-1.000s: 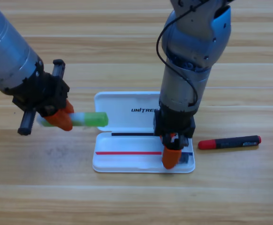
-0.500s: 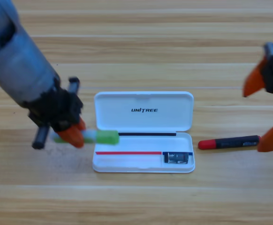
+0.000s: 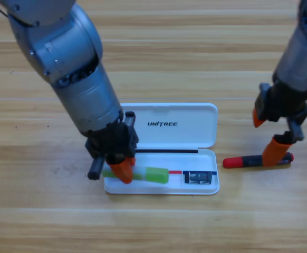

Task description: Clean up eraser and pencils

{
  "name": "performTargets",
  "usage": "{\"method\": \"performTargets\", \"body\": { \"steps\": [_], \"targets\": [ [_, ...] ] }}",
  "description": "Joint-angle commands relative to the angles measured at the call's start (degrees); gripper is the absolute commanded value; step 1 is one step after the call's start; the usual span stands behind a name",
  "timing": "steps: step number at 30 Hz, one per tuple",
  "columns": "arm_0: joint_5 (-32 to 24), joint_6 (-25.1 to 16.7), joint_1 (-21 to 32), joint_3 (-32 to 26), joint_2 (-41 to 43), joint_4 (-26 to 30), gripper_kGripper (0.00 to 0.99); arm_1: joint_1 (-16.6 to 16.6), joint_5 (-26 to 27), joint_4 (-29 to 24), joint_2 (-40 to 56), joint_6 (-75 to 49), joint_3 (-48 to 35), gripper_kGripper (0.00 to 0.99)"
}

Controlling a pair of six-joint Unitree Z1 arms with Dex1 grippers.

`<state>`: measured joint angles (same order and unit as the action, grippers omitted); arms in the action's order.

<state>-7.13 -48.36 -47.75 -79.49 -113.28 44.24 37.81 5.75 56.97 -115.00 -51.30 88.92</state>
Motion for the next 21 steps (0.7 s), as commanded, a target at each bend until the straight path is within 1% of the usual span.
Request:
{"method": "performTargets", "body": {
  "steps": [1, 3, 6, 8, 10, 14, 16, 21],
  "targets": [
    [-0.43, -0.15, -1.47, -1.37, -4.76, -0.29, 0.000, -3.26, -2.06, -1.07, -9.98, -1.70, 2.93, 0.894],
    [-0.43, -0.15, -1.47, -1.81, -5.11, -0.29, 0.000, -3.79, -3.29, -1.24, -12.00, -1.96, 3.98, 0.891],
    [-0.25, 0.29, -1.47, -2.51, -5.46, -0.21, 0.000, -4.67, -4.25, -1.68, -13.76, -3.01, 4.34, 0.824],
    [-0.17, 0.46, -1.47, -2.77, -5.63, -0.21, 0.000, -4.93, -4.25, -1.68, -14.20, -3.37, 4.25, 0.821],
    [-0.08, 0.55, -1.47, -2.95, -5.99, -0.21, 0.000, -5.02, -4.17, -1.68, -14.46, -3.63, 3.98, 0.773],
    [0.01, 0.64, -1.47, -3.04, -6.34, -0.21, 0.000, -5.02, -3.73, -1.68, -14.73, -4.16, 3.46, 0.767],
    [0.10, 0.81, -1.47, -3.12, -6.60, -0.21, 0.000, -5.02, -2.85, -1.68, -14.99, -4.68, 3.37, 0.739],
    [0.45, 1.16, -1.47, -3.30, -7.22, -0.29, 0.000, -4.85, 0.49, -1.68, -15.69, -7.06, 2.58, 0.499]
  ]
}}
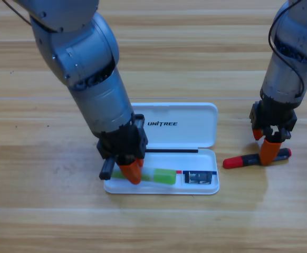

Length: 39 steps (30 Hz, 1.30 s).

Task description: Clean up eraser and pencils

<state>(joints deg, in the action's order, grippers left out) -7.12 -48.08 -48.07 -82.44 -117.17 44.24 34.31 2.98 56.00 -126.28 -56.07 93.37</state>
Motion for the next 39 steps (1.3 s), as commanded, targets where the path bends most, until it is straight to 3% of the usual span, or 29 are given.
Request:
{"method": "performTargets", "body": {
  "steps": [1, 5, 14, 24, 31, 35, 37, 39],
  "targets": [
    [0.70, 0.97, -1.15, -0.53, -3.50, -0.29, 0.000, -1.26, 3.70, -0.71, -4.59, -2.56, -1.96, 0.445],
    [0.88, 1.23, -1.15, -1.06, -4.21, -0.20, 0.000, -1.09, 3.88, -0.71, -5.38, -3.08, -2.14, 0.000],
    [1.06, 2.29, -1.15, -3.34, -5.79, 1.20, 0.000, -1.18, -0.52, -0.36, -1.61, 1.75, -2.14, 0.000],
    [1.06, 3.17, -1.06, -2.99, -6.23, 1.47, 0.000, -0.03, -0.61, 4.47, 12.46, 4.47, -4.16, 0.000],
    [1.23, 3.34, -1.06, -3.34, -6.14, 3.23, 0.000, 0.93, -0.25, 5.53, 15.18, 5.00, -5.04, 0.000],
    [1.76, 3.61, -0.97, -3.61, -5.96, 4.46, 0.836, 1.46, 0.01, 5.53, 15.71, 5.35, -5.57, 0.000],
    [1.76, 3.78, -0.97, -3.43, -5.61, 4.54, 0.980, 1.64, 0.19, 5.62, 15.97, 5.53, -5.57, 0.000],
    [1.85, 3.96, -0.97, -3.52, -5.35, 4.90, 0.990, 1.81, 0.27, 5.70, 16.06, 5.62, -5.30, 0.000]
  ]
}}
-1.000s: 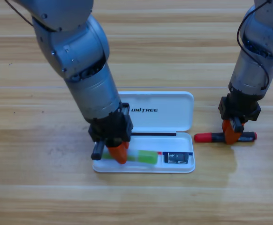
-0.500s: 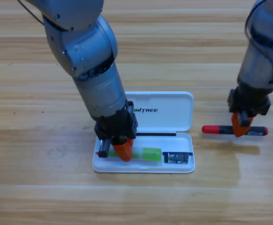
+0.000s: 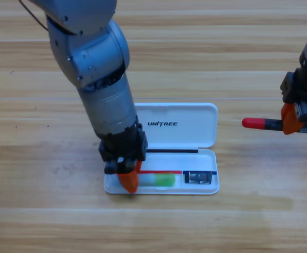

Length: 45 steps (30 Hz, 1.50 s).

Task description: Clean up eraser and pencils

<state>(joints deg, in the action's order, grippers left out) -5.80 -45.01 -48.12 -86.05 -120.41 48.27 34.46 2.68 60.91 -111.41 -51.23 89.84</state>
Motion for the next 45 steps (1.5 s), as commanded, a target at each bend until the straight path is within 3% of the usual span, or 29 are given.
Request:
{"method": "performTargets", "body": {
  "steps": [1, 7, 13, 17, 22, 29, 38, 39, 42, 43, 45],
  "targets": [
    [0.52, 0.89, -0.92, 0.01, -2.02, 1.03, 0.990, 1.66, 0.48, 0.79, 1.19, 0.87, -1.68, 0.000],
    [1.05, 1.07, -0.92, -0.17, -0.79, 2.27, 0.990, 3.60, 1.54, 1.84, 3.21, 1.75, -1.86, 0.000],
    [2.54, 0.71, -0.13, 0.27, 7.29, 7.10, 0.990, 9.40, 2.68, 3.16, 2.42, 5.09, 0.43, 0.000],
    [4.04, -0.52, 2.33, 1.85, 16.78, 11.23, 0.990, 13.70, 2.59, 3.77, -3.91, 8.43, 6.75, 0.000],
    [4.83, -3.50, 7.25, 8.27, 27.42, 12.02, 0.990, 17.57, 2.06, 4.92, -14.45, 11.07, 18.09, 0.000],
    [3.51, -5.00, 11.03, 13.02, 30.06, 11.67, 0.990, 18.98, -0.66, 4.92, -24.74, 11.95, 28.20, 0.000],
    [1.49, -4.21, 11.12, 13.72, 29.18, 10.61, 0.990, 18.80, -2.07, 4.92, -28.43, 12.39, 30.31, 0.000],
    [1.31, -4.21, 11.12, 13.81, 28.91, 10.53, 0.990, 18.80, -2.24, 4.92, -28.51, 12.56, 30.48, 0.064],
    [1.23, -3.94, 11.03, 13.90, 28.21, 10.44, 0.990, 18.63, -3.56, 4.92, -28.34, 13.53, 30.84, 0.842],
    [1.23, -3.77, 11.12, 13.90, 28.03, 10.44, 0.990, 18.63, -3.83, 4.92, -27.90, 13.79, 30.92, 0.931],
    [1.14, -3.77, 11.12, 13.81, 27.59, 10.35, 0.990, 18.63, -3.83, 4.92, -25.61, 14.23, 30.57, 0.982]
  ]
}}
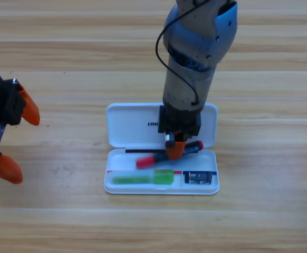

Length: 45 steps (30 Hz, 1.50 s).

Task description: Clean up eraser and pencils

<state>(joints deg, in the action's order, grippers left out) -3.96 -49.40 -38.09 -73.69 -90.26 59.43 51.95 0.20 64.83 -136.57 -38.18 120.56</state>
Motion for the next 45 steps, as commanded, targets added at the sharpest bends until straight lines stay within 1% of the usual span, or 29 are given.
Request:
{"method": "performTargets", "body": {
  "steps": [1, 3, 7, 11, 15, 18, 19, 21, 23, 25, 27, 29, 30, 32, 36, 39, 43, 45],
  "targets": [
    [-0.70, 0.62, 1.09, 1.44, -2.64, -0.81, 0.990, 1.13, -1.08, 1.00, 1.39, 1.18, -0.85, 0.988],
    [-0.79, 0.62, 1.09, 1.36, -2.99, -0.99, 0.990, 1.13, 0.24, 1.00, 6.31, 1.44, -2.61, 0.990],
    [-0.53, 0.62, 1.09, 0.92, -3.34, -1.51, 0.990, 1.40, 4.89, 1.00, 18.53, 1.70, -7.62, 0.990],
    [1.23, 0.00, 1.88, -2.51, -3.87, -2.04, 0.990, 1.40, 10.96, 1.00, 29.87, 1.97, -14.03, 0.990],
    [0.79, -2.19, 6.01, -9.81, -6.94, -2.30, 0.979, 1.40, 16.41, 0.47, 37.60, 3.55, -19.57, 0.990],
    [-0.53, -3.69, 9.97, -16.75, -11.43, -2.22, 0.891, 1.40, 18.87, -0.06, 40.42, 4.95, -22.30, 0.990],
    [-1.14, -4.30, 11.20, -19.12, -13.18, -2.22, 0.853, 1.48, 19.57, -0.06, 40.59, 5.39, -22.56, 0.990],
    [-4.13, -6.24, 14.54, -23.87, -17.75, -2.13, 0.756, 1.40, 19.75, -0.06, 40.77, 6.27, -23.17, 0.990],
    [-7.56, -8.35, 17.61, -28.53, -23.12, -1.95, 0.624, 1.40, 20.54, -0.06, 40.77, 7.15, -23.88, 0.990],
    [-10.72, -10.28, 20.08, -33.18, -28.13, -1.25, 0.443, 1.40, 22.21, -0.06, 40.68, 7.50, -24.76, 0.990],
    [-13.53, -12.13, 21.57, -37.84, -32.78, 0.07, 0.233, 1.40, 22.74, -0.06, 40.68, 7.50, -25.55, 0.990],
    [-16.26, -12.92, 22.71, -42.06, -37.00, 1.83, 0.015, 1.40, 23.00, -0.06, 40.59, 7.50, -25.72, 0.990],
    [-17.58, -13.18, 23.15, -43.91, -39.02, 2.88, 0.000, 1.40, 23.00, -0.06, 40.59, 7.50, -25.72, 0.990],
    [-19.86, -14.32, 23.85, -46.46, -42.28, 4.46, 0.000, 1.40, 23.09, -0.06, 40.59, 7.68, -25.64, 0.990],
    [-25.57, -15.29, 24.29, -47.34, -47.46, 5.08, 0.000, 1.40, 23.35, -0.06, 40.50, 7.94, -25.46, 0.990],
    [-29.09, -15.73, 24.29, -50.50, -51.68, 9.21, 0.000, 1.48, 23.35, -0.14, 40.33, 8.03, -25.37, 0.990],
    [-34.36, -18.10, 23.15, -50.15, -54.14, 13.17, 0.000, 1.48, 23.44, -0.32, 40.15, 8.12, -25.11, 0.990],
    [-36.21, -18.72, 22.01, -48.30, -54.05, 13.43, 0.000, 1.48, 23.35, -0.32, 40.15, 8.12, -24.93, 0.990]
  ]
}}
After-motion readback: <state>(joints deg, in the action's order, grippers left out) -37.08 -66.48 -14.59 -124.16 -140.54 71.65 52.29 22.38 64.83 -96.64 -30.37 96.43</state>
